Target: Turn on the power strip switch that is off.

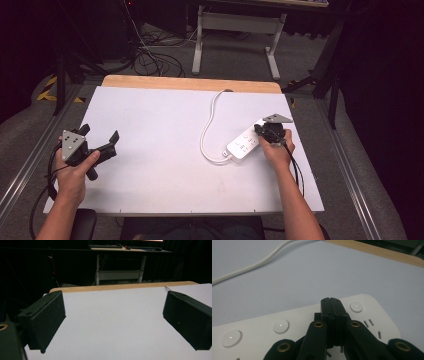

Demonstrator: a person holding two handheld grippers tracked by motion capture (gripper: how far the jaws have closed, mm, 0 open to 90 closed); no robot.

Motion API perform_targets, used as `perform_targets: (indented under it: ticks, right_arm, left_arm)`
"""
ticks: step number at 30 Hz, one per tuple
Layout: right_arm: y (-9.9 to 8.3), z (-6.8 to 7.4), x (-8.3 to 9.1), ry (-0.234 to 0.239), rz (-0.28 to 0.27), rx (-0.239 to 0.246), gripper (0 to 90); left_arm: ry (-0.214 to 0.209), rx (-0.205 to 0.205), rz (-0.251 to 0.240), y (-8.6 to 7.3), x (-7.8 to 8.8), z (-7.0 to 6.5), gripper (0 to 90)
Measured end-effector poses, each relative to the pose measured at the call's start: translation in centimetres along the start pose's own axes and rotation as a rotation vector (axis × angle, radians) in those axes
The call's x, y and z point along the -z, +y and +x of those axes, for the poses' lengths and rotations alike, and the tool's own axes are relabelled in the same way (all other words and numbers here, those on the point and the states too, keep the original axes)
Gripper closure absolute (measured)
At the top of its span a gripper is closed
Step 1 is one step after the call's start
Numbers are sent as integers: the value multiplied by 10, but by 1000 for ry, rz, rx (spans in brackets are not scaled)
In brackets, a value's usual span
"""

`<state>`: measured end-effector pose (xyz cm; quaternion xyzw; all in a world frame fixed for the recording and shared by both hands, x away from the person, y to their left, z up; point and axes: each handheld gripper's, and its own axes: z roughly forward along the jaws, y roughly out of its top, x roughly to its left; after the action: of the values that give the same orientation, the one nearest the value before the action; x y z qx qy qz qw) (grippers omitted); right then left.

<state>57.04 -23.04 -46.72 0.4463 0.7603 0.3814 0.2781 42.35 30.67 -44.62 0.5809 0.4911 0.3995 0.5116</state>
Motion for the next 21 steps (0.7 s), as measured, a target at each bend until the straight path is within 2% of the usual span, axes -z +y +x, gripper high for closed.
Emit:
perform_targets:
  ticks: [4,9,18,21]
  right_arm:
    - [2,-1,7,19,-30,-26,900]
    - [2,-2,19,23,-68,-32,871]
    - [4,-2,49,68,-159,-61,850]
    - [4,0,53,73,-167,-67,833]
  left_arm:
    - [-4,1,0,0,0,0,50]
    - [-3,2,-1,0,0,0,50]
    - [-4,-2,1,0,-1,-1,50]
    - [-2,2,-1,0,-1,0,50]
